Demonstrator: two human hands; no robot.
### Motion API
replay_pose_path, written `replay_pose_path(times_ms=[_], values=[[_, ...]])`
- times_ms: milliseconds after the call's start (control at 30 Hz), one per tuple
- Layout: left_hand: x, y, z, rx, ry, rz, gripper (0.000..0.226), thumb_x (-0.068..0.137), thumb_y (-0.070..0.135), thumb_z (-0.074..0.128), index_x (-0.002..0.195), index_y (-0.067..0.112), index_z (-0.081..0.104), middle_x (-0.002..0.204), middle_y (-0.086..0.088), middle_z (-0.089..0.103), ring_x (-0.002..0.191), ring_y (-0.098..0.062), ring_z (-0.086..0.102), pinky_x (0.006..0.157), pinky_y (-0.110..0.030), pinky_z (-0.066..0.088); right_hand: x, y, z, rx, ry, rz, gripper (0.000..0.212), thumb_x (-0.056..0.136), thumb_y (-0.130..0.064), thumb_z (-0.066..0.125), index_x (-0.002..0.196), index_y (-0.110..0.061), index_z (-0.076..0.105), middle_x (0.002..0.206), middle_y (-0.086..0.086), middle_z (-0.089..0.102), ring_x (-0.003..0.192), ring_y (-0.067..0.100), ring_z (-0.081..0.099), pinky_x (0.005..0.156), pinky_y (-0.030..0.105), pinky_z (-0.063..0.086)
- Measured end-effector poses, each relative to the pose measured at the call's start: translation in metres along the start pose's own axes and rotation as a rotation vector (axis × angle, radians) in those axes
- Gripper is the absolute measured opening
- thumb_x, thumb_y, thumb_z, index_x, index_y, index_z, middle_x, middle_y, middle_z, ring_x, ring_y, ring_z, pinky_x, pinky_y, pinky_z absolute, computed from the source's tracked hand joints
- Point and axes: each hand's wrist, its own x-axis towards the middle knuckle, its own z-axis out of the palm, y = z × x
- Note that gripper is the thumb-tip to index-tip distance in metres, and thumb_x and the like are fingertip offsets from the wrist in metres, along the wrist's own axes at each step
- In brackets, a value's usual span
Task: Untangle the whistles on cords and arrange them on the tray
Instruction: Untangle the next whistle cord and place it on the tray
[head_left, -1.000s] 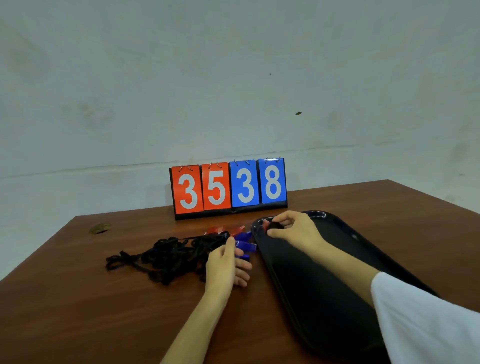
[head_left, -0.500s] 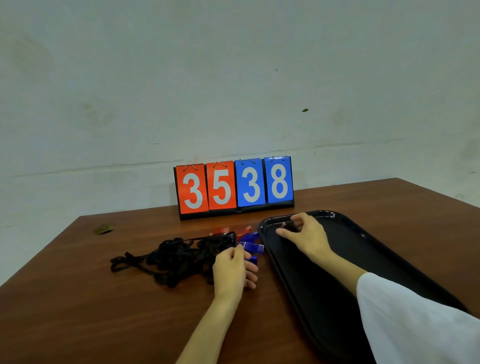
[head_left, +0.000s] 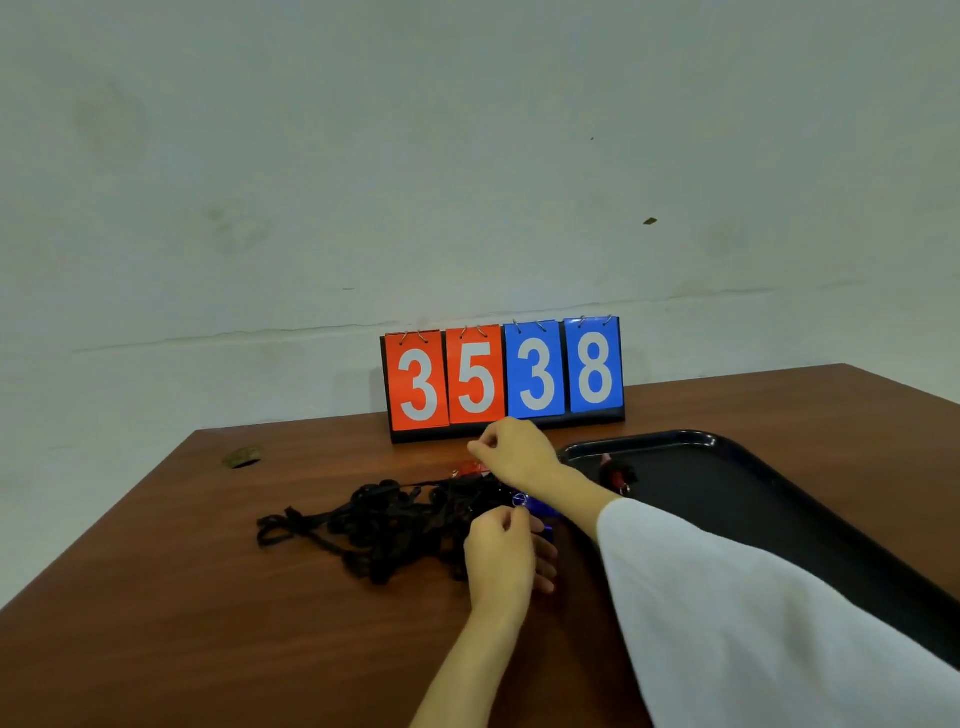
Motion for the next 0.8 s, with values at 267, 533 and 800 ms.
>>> replay_pose_path(times_ms=[267,533,800], values=[[0.0,0.002,0.002,-0.03,0.038,-0.011,0.029,0.094,0.008,0.04,0.075,-0.002,0.061,0.055,-0.012,0.059,0.033,-0.013,0.048,0.034,-0.022,0.041,0.017,-0.002,0.026,-0.111,-0.088,0.108,0.03,0.08,-0.045,0.064,0.084,-0.015,0.064,0.086,0.002,0.066,0.09,0.019,0.06,0.089,0.039,0.046],[0.001,0.008,-0.008,-0.285,0.01,-0.03,0.034,0.1,0.017,0.039,0.09,-0.005,0.062,0.054,-0.011,0.058,0.034,-0.015,0.05,0.033,-0.022,0.041,-0.021,-0.019,-0.034,0.477,0.157,-0.015,0.02,0.082,-0.029,0.068,0.097,-0.019,0.06,0.1,-0.009,0.059,0.095,0.007,0.054,0.074,0.014,0.043],[-0.003,0.022,-0.013,-0.685,-0.235,-0.157,0.029,0.091,0.036,0.054,0.1,0.011,0.066,0.061,0.002,0.046,0.048,-0.006,0.038,0.04,-0.018,0.028,-0.111,0.004,-0.101,0.768,-0.109,0.093,0.03,0.073,-0.011,0.075,0.099,-0.024,0.067,0.1,-0.002,0.067,0.09,0.012,0.066,0.072,0.021,0.053]])
